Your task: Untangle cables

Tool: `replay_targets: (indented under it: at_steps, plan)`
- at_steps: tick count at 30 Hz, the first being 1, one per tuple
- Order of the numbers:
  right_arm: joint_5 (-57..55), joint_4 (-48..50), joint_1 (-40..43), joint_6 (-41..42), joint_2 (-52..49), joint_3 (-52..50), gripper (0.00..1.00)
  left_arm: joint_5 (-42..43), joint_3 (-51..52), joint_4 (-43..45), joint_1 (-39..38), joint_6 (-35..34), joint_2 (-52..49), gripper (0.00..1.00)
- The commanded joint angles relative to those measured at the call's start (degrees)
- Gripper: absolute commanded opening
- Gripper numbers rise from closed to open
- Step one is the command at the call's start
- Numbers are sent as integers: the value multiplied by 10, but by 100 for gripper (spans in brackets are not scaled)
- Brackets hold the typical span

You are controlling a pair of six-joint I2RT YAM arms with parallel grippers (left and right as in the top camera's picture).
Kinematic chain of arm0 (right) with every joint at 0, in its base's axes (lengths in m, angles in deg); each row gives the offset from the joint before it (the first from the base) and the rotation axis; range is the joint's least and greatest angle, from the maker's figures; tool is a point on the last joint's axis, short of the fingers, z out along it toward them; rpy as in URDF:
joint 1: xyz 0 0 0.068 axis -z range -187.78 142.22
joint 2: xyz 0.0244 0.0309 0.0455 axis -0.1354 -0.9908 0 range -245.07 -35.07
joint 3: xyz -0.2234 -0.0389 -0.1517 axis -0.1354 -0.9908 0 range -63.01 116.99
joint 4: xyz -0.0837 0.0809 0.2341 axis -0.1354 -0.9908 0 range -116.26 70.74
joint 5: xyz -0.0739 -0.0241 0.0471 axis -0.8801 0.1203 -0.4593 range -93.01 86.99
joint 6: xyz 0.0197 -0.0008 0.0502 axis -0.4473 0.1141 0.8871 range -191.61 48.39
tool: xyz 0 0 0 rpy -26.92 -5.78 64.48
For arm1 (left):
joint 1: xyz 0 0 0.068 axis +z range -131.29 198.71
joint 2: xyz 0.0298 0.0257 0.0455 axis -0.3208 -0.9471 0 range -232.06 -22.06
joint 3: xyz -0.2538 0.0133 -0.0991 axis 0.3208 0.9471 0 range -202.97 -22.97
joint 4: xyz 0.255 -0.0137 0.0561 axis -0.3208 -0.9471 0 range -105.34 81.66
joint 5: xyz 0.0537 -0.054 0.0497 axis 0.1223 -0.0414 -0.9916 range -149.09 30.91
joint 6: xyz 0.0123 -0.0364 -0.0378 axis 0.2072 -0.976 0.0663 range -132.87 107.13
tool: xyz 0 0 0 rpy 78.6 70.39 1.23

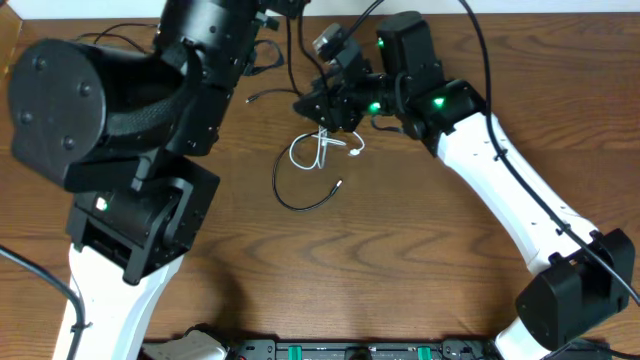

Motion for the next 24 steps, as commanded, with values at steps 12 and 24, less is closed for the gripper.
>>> replay_targets:
  at_steps: [12,24]
  plan:
    - [50,76,-26,35,-8,-1,1,29,-11,7,-1,-40,5,7]
    - [50,53,54,161,24,0,1,-155,-11,-130,-1,115,5,8]
